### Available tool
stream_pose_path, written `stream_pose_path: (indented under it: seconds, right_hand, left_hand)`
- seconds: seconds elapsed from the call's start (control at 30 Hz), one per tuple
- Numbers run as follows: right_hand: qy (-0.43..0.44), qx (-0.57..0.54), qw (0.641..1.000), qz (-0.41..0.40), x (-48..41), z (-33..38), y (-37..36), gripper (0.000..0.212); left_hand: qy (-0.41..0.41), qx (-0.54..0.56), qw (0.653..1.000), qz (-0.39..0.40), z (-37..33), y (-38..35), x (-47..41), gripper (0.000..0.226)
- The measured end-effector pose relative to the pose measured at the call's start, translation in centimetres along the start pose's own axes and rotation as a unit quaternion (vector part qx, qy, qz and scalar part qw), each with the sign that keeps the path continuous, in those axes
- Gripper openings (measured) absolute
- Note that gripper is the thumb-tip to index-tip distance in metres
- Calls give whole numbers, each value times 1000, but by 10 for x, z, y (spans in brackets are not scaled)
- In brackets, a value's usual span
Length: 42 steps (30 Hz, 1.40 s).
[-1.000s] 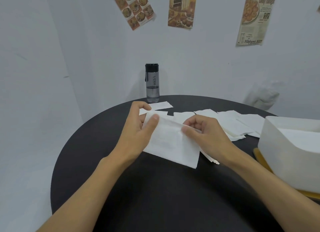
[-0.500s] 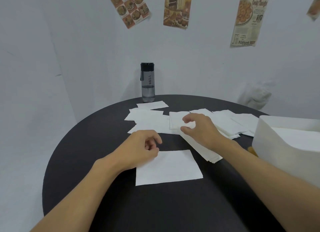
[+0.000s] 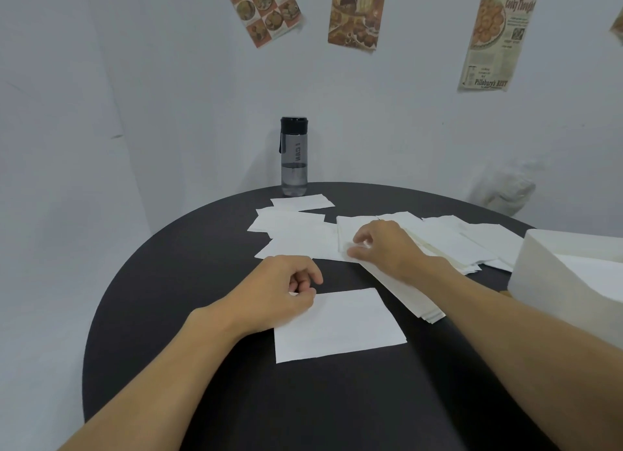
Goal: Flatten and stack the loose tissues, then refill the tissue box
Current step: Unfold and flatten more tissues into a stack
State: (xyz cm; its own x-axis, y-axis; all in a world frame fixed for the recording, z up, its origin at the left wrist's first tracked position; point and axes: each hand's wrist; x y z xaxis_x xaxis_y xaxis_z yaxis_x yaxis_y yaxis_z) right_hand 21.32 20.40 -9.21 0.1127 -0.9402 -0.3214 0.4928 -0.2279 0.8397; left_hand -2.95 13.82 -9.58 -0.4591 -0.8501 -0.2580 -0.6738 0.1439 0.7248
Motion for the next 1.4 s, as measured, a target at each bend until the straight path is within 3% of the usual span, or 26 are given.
stream_pose_path:
  seconds: [0.17,0.27,0.43,0.73,0.93,1.1,1.17,1.23,1.4]
  right_hand:
    - [13,24,1000,-9,-1,3,0,21]
    - [6,18,1000,-20,-2,2,0,28]
    - [-13,-63,997,-38,-3,6,3,20]
    - [-10,-110,978,-180,6,22,21,18]
    - [19,-222,932,-285,23,41,44,18]
    - [-51,-349,866,-355,33,59,61,16]
    - [-83,-394,841,-362,36,63,65,15]
    - [-107,-399,838,-357,40,61,65,14]
    - [-140,-372,882,-252,57,48,53,17]
  left_hand:
    - [-5,-2,1000,3,1,0,0,19]
    - [-6,1,1000,4,2,1,0,19]
    - [-4,3,1000,6,1,1,0,19]
    - [-4,10,1000,2,1,1,-1,19]
    - [-8,31,999,-25,2,3,-1,19]
    - [6,65,997,-50,6,8,-1,19]
    - [20,75,995,-56,5,11,-1,19]
    - [41,92,994,-53,4,14,-1,21]
    - [89,125,988,-26,-2,19,2,22]
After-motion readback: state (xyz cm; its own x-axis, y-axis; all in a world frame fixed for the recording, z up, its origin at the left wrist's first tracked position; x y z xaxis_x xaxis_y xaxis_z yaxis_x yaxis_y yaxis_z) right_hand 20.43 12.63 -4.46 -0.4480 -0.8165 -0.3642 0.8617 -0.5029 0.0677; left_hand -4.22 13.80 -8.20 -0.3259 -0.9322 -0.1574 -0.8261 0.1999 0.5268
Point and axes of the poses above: each hand's wrist, its own x-axis away from the middle knuckle, its own y-axis out of the back of the hand, z = x × y, and after that the axes turned 2 degrees about y, right-handed
